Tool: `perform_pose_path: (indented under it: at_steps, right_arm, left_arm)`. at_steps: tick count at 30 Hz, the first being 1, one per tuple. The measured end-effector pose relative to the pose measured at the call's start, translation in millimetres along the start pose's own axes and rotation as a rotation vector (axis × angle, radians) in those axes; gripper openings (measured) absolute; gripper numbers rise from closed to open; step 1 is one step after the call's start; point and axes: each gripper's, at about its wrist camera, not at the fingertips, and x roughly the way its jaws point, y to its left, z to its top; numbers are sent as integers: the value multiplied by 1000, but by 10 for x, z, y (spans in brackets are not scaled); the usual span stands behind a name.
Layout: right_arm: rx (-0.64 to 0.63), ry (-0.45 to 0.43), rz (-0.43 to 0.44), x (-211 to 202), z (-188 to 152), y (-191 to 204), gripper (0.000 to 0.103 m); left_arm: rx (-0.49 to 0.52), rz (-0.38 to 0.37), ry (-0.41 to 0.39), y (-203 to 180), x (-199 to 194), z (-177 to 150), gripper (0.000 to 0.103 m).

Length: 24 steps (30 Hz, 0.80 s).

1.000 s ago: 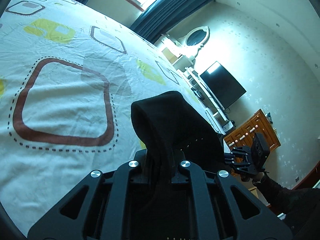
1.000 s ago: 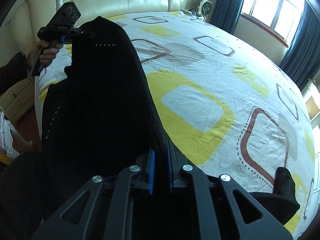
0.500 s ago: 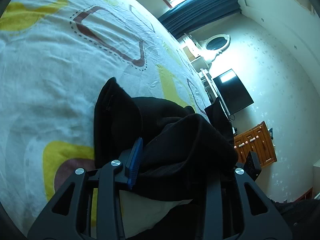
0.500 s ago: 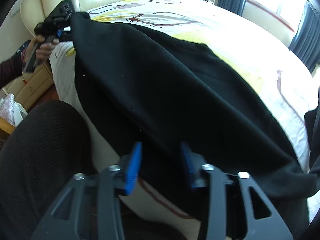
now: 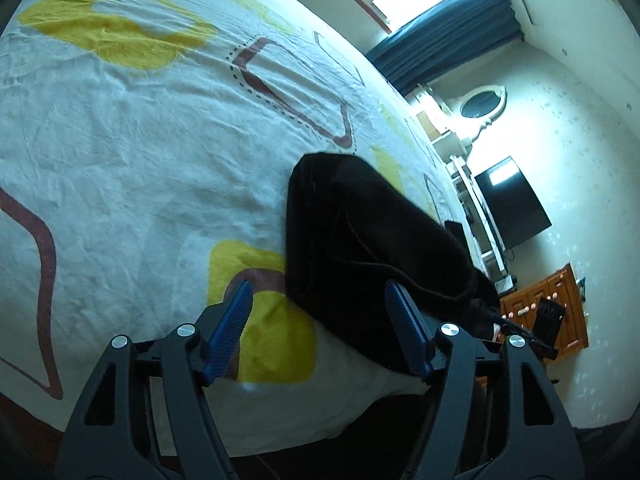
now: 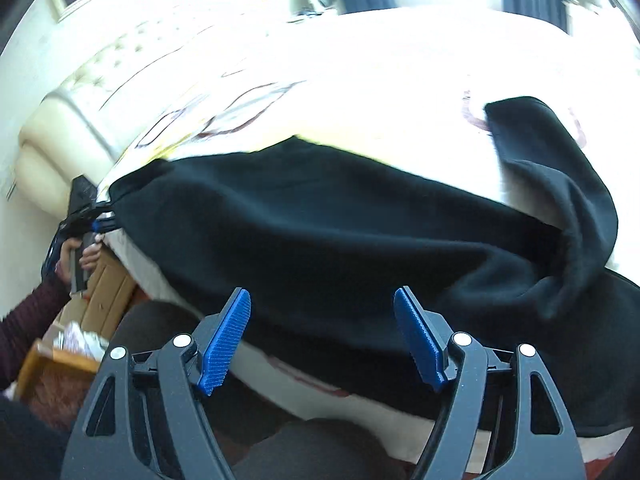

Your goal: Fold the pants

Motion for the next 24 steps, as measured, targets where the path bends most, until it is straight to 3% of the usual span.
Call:
perform_pose_path:
  at_steps: [3, 7, 8, 13, 16, 19, 21, 23, 24]
  right_arm:
    - [18, -4, 46, 126, 236, -16, 73]
    - [38, -31, 92, 388, 726, 34, 74]
    - [44, -30, 95, 469, 843, 87, 75]
    - [39, -16, 133, 872, 1086, 385, 75]
    - [-10, 5, 138, 1023, 1004, 626, 75]
    - [-31, 34, 124, 1131, 890, 698, 75]
    - [-10, 53, 127, 1133, 793, 642, 75]
    - [21, 60, 137, 1122, 728, 578, 75]
    - [33, 59, 141, 1110, 701, 547, 75]
  left_arm:
    - [-51, 3, -44, -25, 25, 231, 75]
    - [-104, -56, -108, -171, -12, 465, 78]
    - [-106, -35, -101, -230, 9, 515, 79]
    - [-34, 117, 81, -596, 305, 649, 79]
    - [22, 213, 187, -733, 515, 632, 79]
    - [37, 377, 269, -727, 753, 708, 79]
    - [48, 417, 313, -660, 874, 783, 77]
    - [-16, 363, 366, -525, 942, 820, 53]
    - [-118, 269, 375, -405, 943, 836, 34]
